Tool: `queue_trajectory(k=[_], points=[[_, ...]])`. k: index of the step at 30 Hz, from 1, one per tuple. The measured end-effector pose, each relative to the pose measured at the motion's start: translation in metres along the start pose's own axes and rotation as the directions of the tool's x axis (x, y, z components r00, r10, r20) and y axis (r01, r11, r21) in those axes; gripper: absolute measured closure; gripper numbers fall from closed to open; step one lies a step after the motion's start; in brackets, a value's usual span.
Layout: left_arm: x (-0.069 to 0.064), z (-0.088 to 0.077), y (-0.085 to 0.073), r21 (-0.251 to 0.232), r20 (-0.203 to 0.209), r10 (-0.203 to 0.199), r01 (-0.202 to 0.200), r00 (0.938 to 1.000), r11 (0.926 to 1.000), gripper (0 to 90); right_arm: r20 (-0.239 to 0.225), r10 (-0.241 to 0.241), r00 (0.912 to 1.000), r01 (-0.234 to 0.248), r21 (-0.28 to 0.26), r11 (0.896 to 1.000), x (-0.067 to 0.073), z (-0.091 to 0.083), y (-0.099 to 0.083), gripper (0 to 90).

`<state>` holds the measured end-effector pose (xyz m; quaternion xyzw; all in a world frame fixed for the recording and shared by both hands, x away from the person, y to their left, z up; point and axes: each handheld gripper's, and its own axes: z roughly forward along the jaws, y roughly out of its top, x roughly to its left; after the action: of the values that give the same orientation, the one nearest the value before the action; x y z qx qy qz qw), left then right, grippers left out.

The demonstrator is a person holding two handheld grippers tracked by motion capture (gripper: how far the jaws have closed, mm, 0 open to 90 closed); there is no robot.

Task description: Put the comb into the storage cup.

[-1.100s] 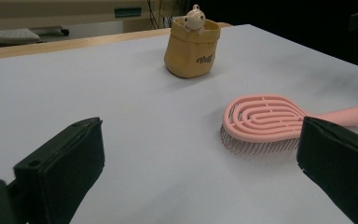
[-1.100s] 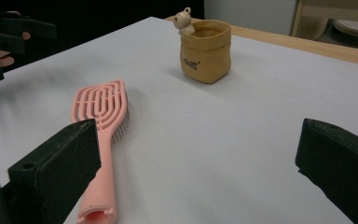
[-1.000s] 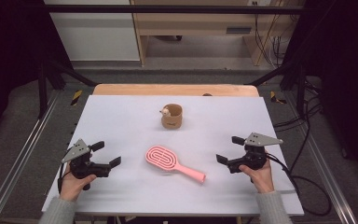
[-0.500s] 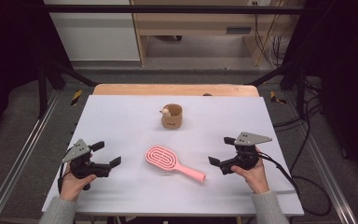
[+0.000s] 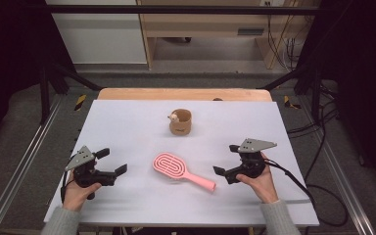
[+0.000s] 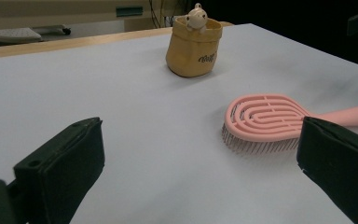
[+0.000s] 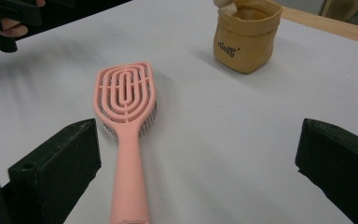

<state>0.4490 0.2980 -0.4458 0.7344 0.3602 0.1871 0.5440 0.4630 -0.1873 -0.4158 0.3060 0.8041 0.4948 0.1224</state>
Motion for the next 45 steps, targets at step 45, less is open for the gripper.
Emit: queue_trajectory(k=[45], points=[[0.0,0.001,0.0,0.005,-0.001,-0.001,0.001,1.0,1.0,0.8,-0.042,-0.079,0.996,0.086,0.225,0.971,0.025,0.042,0.027,0.5]])
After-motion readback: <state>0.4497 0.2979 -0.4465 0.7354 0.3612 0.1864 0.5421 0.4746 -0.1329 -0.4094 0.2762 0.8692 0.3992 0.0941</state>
